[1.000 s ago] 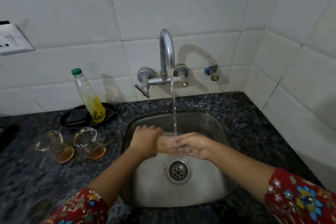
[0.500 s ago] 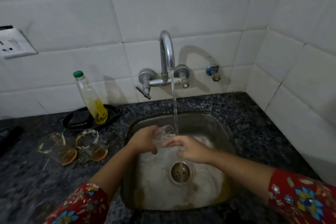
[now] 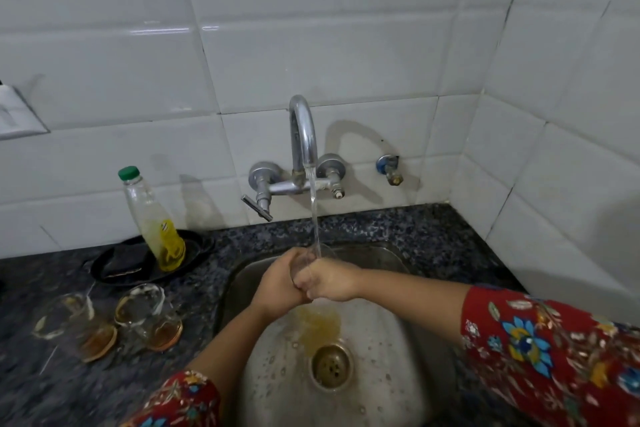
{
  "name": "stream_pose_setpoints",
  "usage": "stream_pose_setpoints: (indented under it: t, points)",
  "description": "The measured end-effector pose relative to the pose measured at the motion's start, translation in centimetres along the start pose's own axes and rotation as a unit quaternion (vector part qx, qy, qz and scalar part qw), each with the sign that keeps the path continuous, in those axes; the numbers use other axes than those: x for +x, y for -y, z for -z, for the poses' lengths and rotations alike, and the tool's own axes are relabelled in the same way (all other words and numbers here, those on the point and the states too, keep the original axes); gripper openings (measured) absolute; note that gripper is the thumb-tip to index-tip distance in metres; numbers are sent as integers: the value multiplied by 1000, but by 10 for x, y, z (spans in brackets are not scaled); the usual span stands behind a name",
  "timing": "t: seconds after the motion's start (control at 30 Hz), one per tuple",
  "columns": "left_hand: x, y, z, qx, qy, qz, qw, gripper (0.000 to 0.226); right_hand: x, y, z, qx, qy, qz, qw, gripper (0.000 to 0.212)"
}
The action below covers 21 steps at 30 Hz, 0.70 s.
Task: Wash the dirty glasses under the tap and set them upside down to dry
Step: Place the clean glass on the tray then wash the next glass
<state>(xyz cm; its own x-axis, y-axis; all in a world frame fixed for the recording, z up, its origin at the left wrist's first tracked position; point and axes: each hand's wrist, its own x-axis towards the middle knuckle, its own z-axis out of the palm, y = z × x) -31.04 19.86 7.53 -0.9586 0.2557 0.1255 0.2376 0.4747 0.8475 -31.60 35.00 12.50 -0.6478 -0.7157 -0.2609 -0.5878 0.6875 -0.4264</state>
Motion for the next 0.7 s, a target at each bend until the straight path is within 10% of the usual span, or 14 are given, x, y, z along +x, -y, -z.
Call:
stream_pose_setpoints:
  t: [0.13, 0.4, 0.57, 0.7]
  points:
    - [4, -3, 18, 16, 104, -19, 994, 61, -22, -1, 29, -279, 2, 112, 954, 24]
    - [0, -16, -7, 52, -54, 19, 997, 39, 3, 3, 28, -184, 124, -28, 975, 17]
    - [7, -9, 14, 28, 99, 10, 995, 73, -2, -18, 27, -447, 54, 95, 888, 23]
    - [-3, -22, -1, 36, -10, 24, 999, 35, 4, 0, 19, -243, 96, -13, 965, 21]
